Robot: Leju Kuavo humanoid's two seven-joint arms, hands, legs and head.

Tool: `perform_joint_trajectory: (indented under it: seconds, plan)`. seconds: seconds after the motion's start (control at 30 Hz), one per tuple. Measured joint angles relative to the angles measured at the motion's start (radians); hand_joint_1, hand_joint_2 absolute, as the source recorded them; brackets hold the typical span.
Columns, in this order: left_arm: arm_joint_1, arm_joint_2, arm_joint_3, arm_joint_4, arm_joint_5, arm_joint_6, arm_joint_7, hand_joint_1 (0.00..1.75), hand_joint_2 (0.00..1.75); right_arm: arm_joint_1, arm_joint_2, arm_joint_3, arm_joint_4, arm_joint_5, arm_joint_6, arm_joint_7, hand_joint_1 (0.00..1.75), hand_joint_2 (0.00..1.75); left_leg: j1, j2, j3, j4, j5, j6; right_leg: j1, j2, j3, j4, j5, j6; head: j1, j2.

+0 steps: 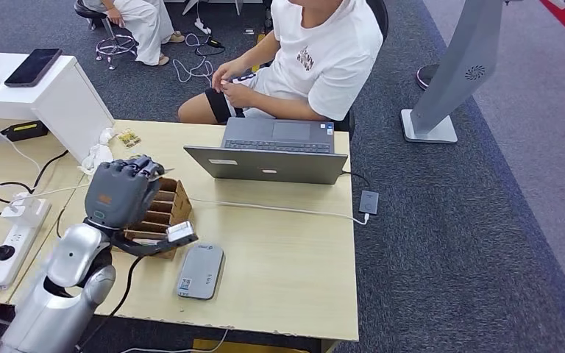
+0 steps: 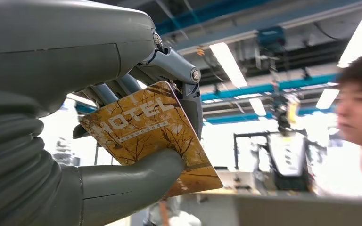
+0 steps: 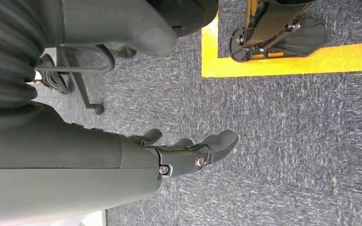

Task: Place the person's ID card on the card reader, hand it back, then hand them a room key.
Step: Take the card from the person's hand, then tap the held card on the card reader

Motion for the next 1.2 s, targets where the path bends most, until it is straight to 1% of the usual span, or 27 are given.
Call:
perform_joint_trajectory:
  seconds: [0.13, 0.27, 0.4, 0.5, 0.63, 0.8, 1.03, 1.2]
  plan:
    - [0.032, -0.004, -0.068, -0.029, -0.009, -0.027, 0.011, 1.75, 1.75, 0.0, 0.002, 0.0, 0.0, -0.007, 0.0, -0.003, 0.0, 1.75, 0.0, 0.0, 0.0, 0.0, 0.0, 0.0, 0.0, 0.0, 0.0, 0.0, 0.0, 0.0, 0.0, 0.0]
    - [0.051, -0.005, -0.11, -0.045, -0.009, -0.038, 0.011, 1.75, 1.75, 0.001, 0.002, 0.0, 0.0, -0.008, 0.0, -0.004, 0.0, 1.75, 0.0, 0.0, 0.0, 0.0, 0.0, 0.0, 0.0, 0.0, 0.0, 0.0, 0.0, 0.0, 0.0, 0.0]
    - [0.064, 0.0, -0.142, -0.048, -0.012, -0.107, 0.016, 1.75, 1.75, 0.001, 0.003, 0.0, 0.0, -0.016, -0.008, -0.005, 0.0, 1.75, 0.0, 0.0, 0.0, 0.0, 0.0, 0.0, 0.0, 0.0, 0.0, 0.0, 0.0, 0.0, 0.0, 0.0]
    - [0.079, 0.016, -0.168, -0.044, -0.004, -0.159, 0.033, 1.75, 1.75, 0.002, 0.004, 0.0, 0.0, -0.025, -0.013, -0.005, 0.0, 1.75, 0.0, 0.0, 0.0, 0.0, 0.0, 0.0, 0.0, 0.0, 0.0, 0.0, 0.0, 0.0, 0.0, 0.0]
    - [0.087, 0.05, -0.194, -0.035, 0.016, -0.208, 0.046, 1.75, 1.75, 0.003, 0.004, 0.0, 0.001, -0.028, -0.013, -0.005, 0.0, 1.75, 0.0, 0.0, -0.001, 0.0, 0.0, 0.0, 0.0, 0.0, 0.0, 0.0, 0.0, 0.0, 0.0, 0.0]
    - [0.093, 0.074, -0.207, -0.029, 0.021, -0.223, 0.048, 1.75, 1.75, 0.003, 0.004, 0.0, 0.001, -0.028, -0.012, -0.005, 0.0, 1.75, 0.0, 0.0, -0.001, 0.0, 0.0, 0.0, 0.0, 0.0, -0.001, 0.0, 0.0, 0.0, 0.0, 0.0]
    - [0.104, 0.109, -0.236, -0.019, 0.025, -0.282, 0.05, 1.75, 1.75, 0.003, 0.005, 0.0, 0.001, -0.04, -0.011, -0.008, 0.0, 1.75, 0.0, 0.0, -0.001, 0.0, 0.0, 0.0, 0.0, 0.0, -0.001, 0.0, 0.0, 0.0, 0.0, 0.0]
    - [0.116, 0.13, -0.251, -0.011, 0.027, -0.289, 0.05, 1.75, 1.75, 0.004, 0.005, 0.0, 0.001, -0.04, -0.011, -0.01, 0.0, 1.75, 0.0, 0.0, -0.001, 0.0, 0.0, 0.0, 0.0, 0.0, -0.001, 0.0, 0.0, 0.0, 0.0, 0.0]
